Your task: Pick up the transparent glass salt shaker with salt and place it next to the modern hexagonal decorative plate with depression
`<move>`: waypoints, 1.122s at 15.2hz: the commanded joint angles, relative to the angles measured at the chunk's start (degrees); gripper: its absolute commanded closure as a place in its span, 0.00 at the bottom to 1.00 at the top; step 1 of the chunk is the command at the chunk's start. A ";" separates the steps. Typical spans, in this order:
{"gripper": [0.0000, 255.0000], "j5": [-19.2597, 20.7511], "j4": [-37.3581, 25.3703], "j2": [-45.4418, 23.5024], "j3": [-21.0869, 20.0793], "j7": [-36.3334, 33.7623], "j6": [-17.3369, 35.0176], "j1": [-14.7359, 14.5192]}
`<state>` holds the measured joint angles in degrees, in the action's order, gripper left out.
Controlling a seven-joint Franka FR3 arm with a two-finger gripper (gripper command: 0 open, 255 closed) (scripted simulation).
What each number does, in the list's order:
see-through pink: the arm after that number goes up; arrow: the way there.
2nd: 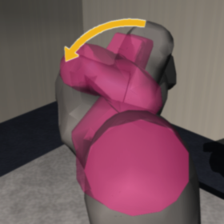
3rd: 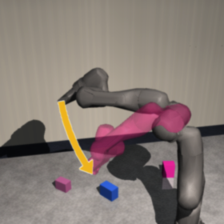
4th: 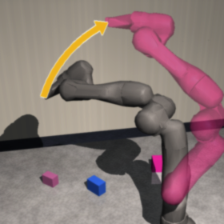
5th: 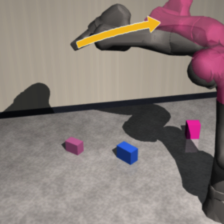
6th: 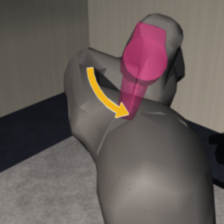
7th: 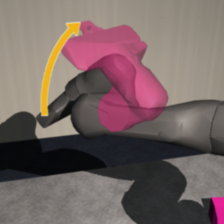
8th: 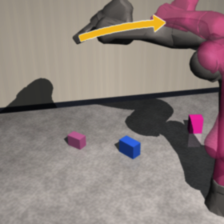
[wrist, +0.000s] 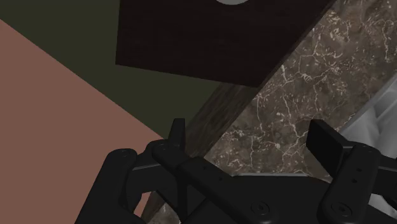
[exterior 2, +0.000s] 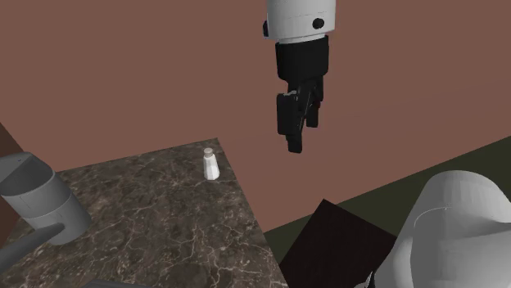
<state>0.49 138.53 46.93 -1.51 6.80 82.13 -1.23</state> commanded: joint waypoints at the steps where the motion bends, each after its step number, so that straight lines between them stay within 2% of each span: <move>1: 0.00 0.00 0.00 0.00 0.00 0.00 0.00 0.00; 9: 0.00 -1.17 -1.46 -14.48 1.17 -0.69 15.33 0.92; 17: 0.00 -3.00 -7.98 -30.80 2.36 -0.66 27.42 1.43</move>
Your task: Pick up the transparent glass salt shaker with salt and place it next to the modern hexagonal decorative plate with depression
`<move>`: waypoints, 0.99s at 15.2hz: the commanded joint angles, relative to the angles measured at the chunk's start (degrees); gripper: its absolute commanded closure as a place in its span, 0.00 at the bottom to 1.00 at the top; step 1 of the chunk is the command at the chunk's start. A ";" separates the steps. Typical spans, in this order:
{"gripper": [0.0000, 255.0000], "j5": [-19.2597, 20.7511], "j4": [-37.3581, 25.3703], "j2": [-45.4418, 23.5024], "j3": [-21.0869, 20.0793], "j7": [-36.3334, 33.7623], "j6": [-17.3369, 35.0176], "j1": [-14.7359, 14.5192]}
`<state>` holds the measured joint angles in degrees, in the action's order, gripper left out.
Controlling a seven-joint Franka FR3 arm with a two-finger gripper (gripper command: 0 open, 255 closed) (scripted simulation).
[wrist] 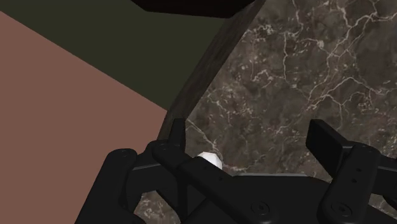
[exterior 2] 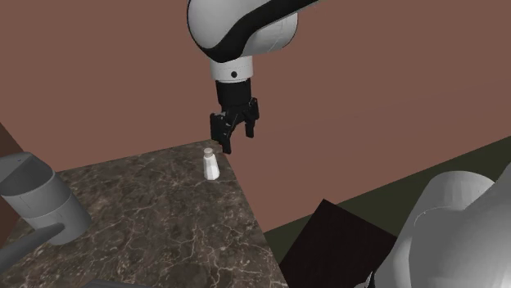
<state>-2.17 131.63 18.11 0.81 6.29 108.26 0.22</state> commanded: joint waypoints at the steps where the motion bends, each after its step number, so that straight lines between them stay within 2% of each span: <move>1: 0.00 -0.63 -2.22 -4.06 0.19 -0.09 2.51 0.02; 11: 0.00 -4.26 -16.75 -24.00 1.23 0.93 10.48 0.68; 15: 0.00 -4.49 -15.01 -25.16 1.09 1.07 13.38 0.57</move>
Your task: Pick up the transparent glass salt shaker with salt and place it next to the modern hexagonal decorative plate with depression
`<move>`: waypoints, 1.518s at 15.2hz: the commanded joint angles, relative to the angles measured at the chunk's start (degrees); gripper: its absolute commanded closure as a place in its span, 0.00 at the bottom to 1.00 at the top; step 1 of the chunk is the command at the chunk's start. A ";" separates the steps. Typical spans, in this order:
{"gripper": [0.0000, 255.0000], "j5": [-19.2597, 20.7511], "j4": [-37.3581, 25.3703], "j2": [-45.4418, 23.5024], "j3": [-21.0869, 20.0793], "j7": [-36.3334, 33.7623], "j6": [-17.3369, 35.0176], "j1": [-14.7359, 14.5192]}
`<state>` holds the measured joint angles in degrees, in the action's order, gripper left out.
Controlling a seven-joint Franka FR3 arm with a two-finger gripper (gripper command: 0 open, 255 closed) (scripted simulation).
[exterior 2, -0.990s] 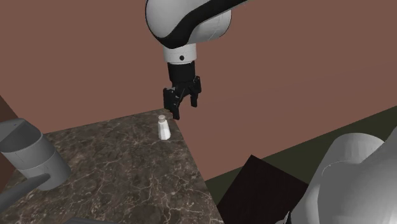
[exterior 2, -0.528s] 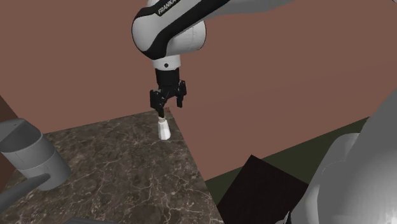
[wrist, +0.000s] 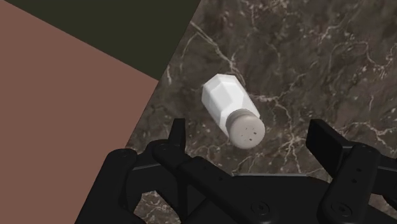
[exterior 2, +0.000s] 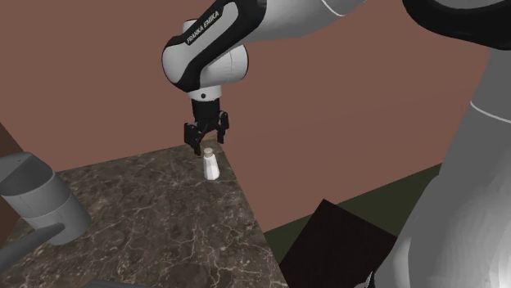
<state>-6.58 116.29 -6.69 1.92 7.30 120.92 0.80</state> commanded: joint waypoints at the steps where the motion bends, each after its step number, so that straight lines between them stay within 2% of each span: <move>1: 0.00 -0.14 0.73 -0.67 -0.05 0.10 1.44 -0.04; 4: 0.00 -0.31 1.72 -1.53 -0.14 0.20 3.30 -0.12; 11: 0.00 -0.31 1.70 -1.54 -0.14 0.21 3.28 -0.12; 12: 1.00 -0.31 1.70 -1.54 -0.14 0.21 3.28 -0.12; 21: 1.00 -0.31 1.71 -1.54 -0.14 0.20 3.29 -0.13; 23: 1.00 -0.17 1.04 -0.79 -0.11 0.02 1.88 -0.12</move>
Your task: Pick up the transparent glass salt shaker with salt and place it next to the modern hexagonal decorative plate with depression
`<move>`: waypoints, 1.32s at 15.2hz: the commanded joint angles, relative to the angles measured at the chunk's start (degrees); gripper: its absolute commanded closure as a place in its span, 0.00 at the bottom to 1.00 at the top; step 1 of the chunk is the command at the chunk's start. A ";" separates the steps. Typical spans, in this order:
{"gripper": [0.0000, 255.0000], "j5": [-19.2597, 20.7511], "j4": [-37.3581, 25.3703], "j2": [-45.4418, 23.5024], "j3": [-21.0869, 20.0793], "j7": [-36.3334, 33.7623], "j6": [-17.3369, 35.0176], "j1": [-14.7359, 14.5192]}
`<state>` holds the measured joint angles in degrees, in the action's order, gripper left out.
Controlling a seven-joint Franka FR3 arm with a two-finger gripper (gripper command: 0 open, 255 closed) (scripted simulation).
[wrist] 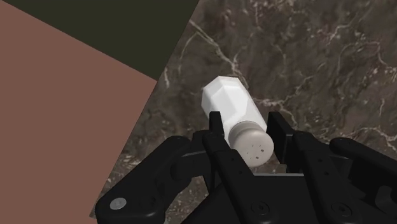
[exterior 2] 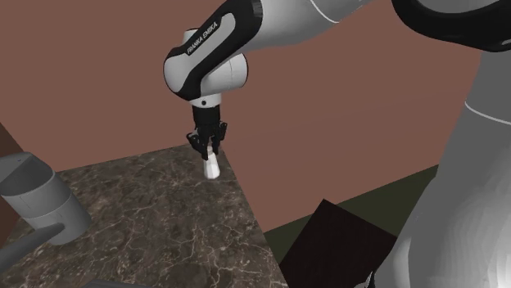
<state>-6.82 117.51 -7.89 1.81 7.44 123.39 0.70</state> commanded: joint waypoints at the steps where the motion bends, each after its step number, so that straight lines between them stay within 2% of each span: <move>1: 1.00 0.13 -0.56 0.75 0.01 -0.21 -1.30 -0.02; 20: 1.00 1.00 -9.80 5.35 0.16 -1.70 -15.08 0.06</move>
<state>-5.86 108.31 -2.82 1.93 5.78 109.21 0.73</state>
